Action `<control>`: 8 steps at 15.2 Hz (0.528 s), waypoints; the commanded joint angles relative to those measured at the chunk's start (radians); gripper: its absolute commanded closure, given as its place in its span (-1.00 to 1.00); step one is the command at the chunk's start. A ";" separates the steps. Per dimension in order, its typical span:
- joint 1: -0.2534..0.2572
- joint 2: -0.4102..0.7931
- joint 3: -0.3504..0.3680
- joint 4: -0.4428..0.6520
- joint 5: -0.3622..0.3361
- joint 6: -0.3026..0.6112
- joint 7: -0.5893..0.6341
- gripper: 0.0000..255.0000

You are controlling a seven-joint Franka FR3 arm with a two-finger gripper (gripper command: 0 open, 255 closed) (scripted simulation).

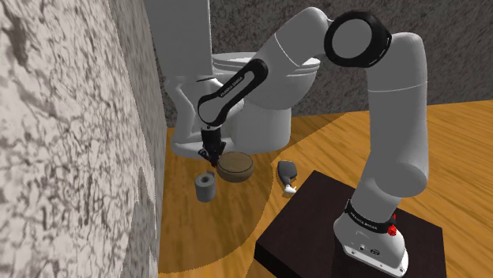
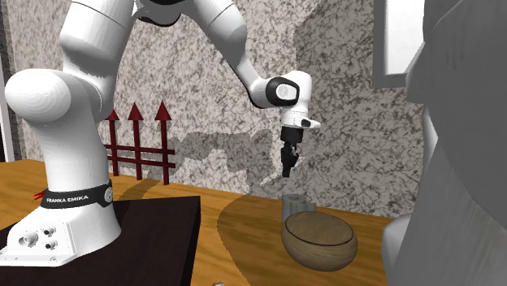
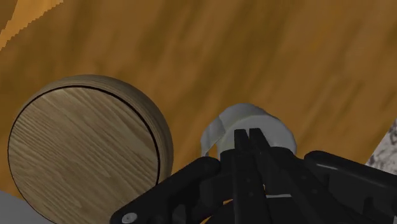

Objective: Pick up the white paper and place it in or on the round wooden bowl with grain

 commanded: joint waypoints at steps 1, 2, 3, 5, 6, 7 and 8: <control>-0.001 -0.019 0.001 0.006 0.002 -0.025 0.000 1.00; -0.001 -0.009 0.000 0.005 0.001 -0.014 -0.001 1.00; -0.001 -0.009 0.000 0.005 0.001 -0.014 -0.001 -1.00; 0.008 0.076 0.000 0.083 -0.029 -0.018 -0.032 -1.00; 0.013 0.119 0.000 0.125 -0.044 -0.022 -0.047 -1.00; 0.018 0.161 0.000 0.167 -0.058 -0.027 -0.063 -1.00; 0.024 0.204 0.000 0.211 -0.072 -0.034 -0.078 -1.00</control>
